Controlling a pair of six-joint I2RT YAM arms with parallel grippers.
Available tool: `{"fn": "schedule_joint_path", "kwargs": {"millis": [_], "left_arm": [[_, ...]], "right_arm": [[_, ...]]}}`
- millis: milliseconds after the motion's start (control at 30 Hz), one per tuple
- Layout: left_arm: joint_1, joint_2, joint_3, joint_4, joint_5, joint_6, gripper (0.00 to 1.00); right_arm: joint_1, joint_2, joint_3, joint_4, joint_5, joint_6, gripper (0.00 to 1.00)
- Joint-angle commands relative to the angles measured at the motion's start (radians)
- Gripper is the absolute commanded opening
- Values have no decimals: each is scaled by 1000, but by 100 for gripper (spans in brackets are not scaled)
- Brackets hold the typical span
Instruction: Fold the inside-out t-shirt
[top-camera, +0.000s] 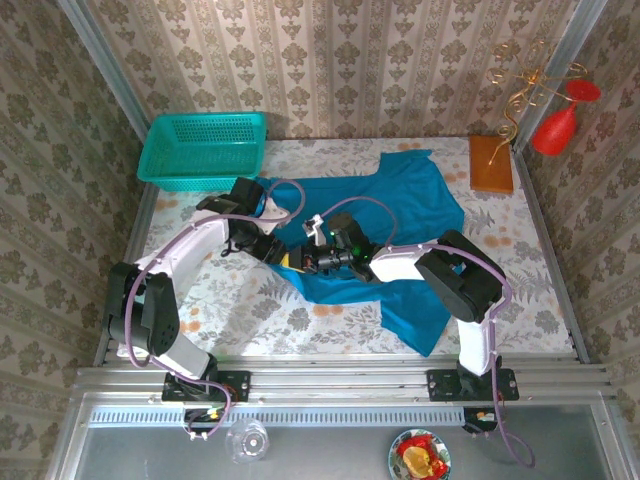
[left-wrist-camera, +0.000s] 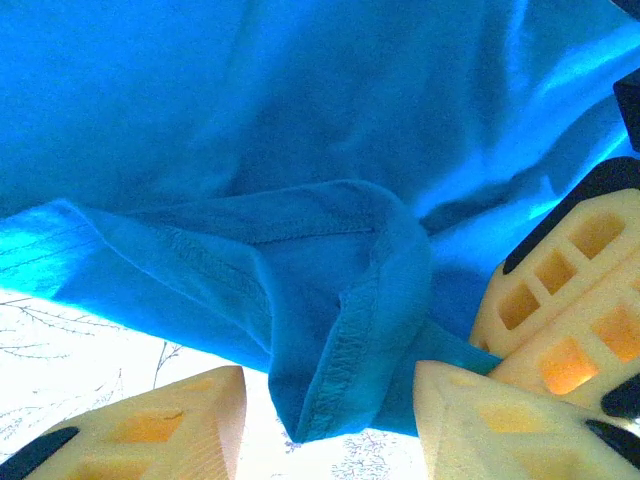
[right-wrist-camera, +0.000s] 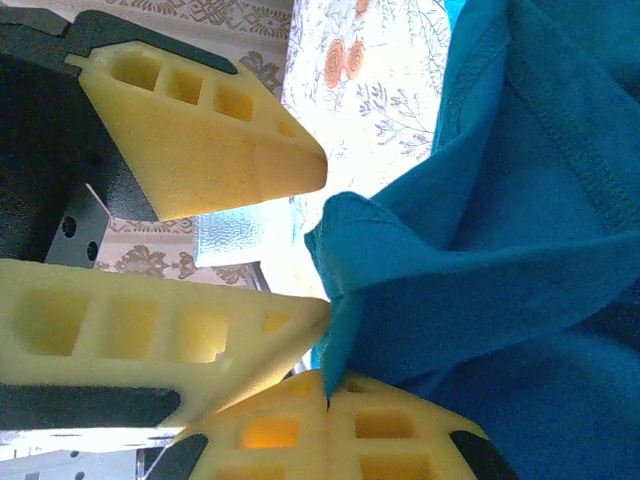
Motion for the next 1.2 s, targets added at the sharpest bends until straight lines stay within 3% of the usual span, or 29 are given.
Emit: {"fn": "schedule_joint_path", "kwargs": {"millis": [0, 200, 467, 733, 1000, 1167], "left_arm": [[-17, 25, 27, -73, 28, 41, 47], [-4, 33, 37, -36, -109, 3, 40], [-4, -26, 28, 57, -190, -41, 25], [-4, -35, -3, 86, -88, -55, 20], [-17, -15, 3, 46, -24, -42, 27], [-28, -48, 8, -23, -4, -5, 39]], "right_arm": [[-6, -18, -2, 50, 15, 12, 0], [-6, -21, -6, 46, 15, 12, 0], [-5, -21, 5, 33, 19, 5, 0], [-3, -28, 17, 11, 22, -3, 0], [-2, -28, 25, 5, 24, -4, 0], [-1, -28, 21, 3, 26, -6, 0]]}}
